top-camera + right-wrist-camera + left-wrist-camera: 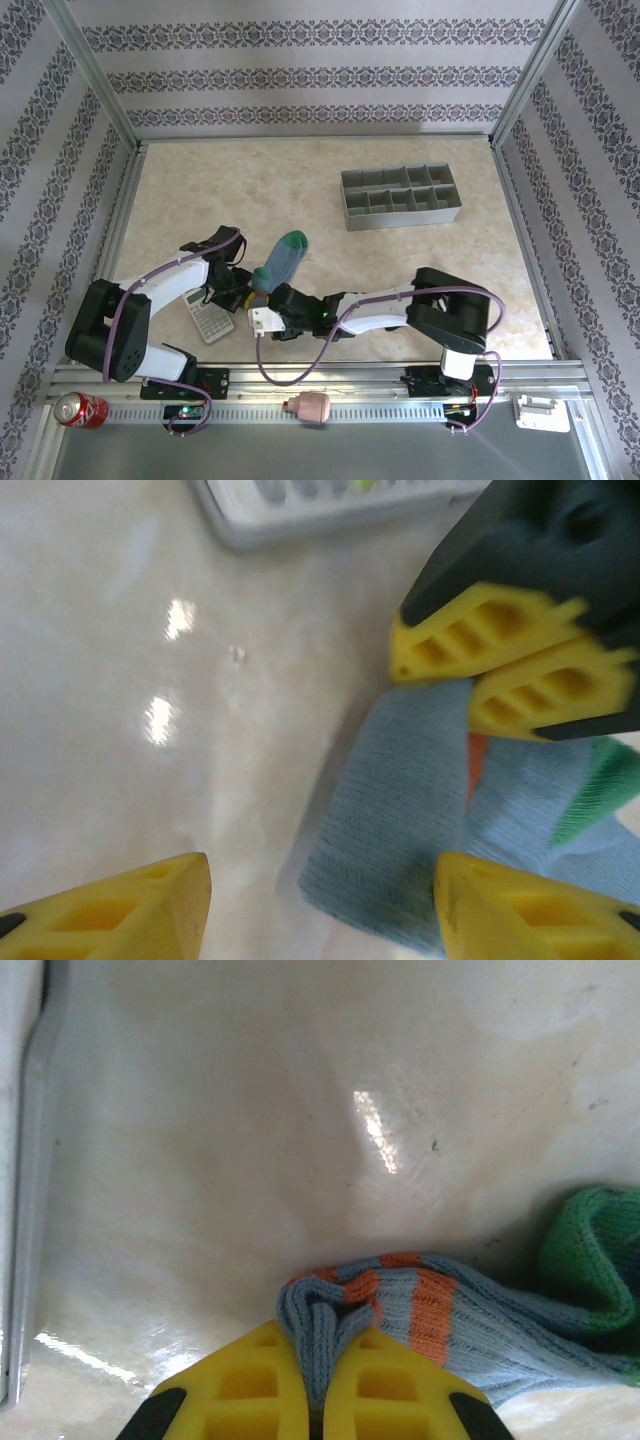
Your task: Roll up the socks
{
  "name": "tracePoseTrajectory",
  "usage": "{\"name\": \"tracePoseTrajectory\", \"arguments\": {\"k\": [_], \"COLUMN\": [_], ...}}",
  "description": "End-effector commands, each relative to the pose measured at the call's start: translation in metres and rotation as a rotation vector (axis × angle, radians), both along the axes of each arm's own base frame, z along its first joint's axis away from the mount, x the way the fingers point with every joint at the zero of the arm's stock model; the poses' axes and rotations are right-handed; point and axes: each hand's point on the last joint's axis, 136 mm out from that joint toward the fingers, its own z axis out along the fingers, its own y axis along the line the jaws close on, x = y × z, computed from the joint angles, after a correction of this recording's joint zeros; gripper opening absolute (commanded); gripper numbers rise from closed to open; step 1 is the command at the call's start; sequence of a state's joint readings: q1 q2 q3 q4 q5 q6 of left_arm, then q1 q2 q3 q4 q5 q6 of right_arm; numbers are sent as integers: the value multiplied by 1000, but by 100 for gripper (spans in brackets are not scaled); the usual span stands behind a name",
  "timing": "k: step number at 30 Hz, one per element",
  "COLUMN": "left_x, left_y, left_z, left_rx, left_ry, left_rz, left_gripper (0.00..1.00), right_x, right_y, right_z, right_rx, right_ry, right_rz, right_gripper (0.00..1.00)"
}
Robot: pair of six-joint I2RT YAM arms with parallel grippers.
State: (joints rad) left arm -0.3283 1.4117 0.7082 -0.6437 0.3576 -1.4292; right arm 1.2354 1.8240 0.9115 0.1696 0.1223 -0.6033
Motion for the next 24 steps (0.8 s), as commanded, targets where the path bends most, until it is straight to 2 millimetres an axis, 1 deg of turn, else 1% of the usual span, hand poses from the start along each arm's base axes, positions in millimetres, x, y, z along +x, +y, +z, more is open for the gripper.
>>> {"name": "tracePoseTrajectory", "arguments": {"k": [1, 3, 6, 8, 9, 10, 14, 15, 17, 19, 22, 24], "left_x": [-14, -14, -14, -13, -13, -13, -9, -7, -4, 0, 6, 10], "left_y": [7, 7, 7, 7, 7, 7, 7, 8, 10, 14, 20, 25], "left_z": [-4, -5, -5, -5, -5, -4, 2, 5, 13, 23, 35, 40], "left_rx": [53, 53, 54, 55, 53, 52, 55, 56, 65, 80, 87, 89], "left_ry": [68, 71, 72, 71, 71, 69, 40, 26, -3, -45, -128, -178], "left_rz": [-22, -24, -28, -28, -27, -25, -24, -25, -23, -13, 27, 48], "left_gripper": [0, 0, 0, 0, 0, 0, 0, 1, 15, 33, 50, 56], "right_x": [31, 33, 30, 29, 28, 27, 26, 24, 21, 18, 10, 5], "right_y": [9, 12, 14, 13, 11, 9, -4, -8, -13, -19, -24, -26], "right_z": [8, 3, -4, -10, -14, -17, -34, -37, -39, -41, -43, -42], "right_rx": [-47, -65, -85, -100, -111, -122, -169, -168, -159, -136, -95, -68], "right_ry": [-181, -196, -192, -174, -162, -149, -69, -31, 54, 169, 355, 473], "right_rz": [-45, -36, -24, -29, -29, -36, -78, -86, -100, -122, -144, -157], "right_gripper": [58, 55, 45, 33, 25, 19, 2, 0, 0, 0, 0, 0]}}
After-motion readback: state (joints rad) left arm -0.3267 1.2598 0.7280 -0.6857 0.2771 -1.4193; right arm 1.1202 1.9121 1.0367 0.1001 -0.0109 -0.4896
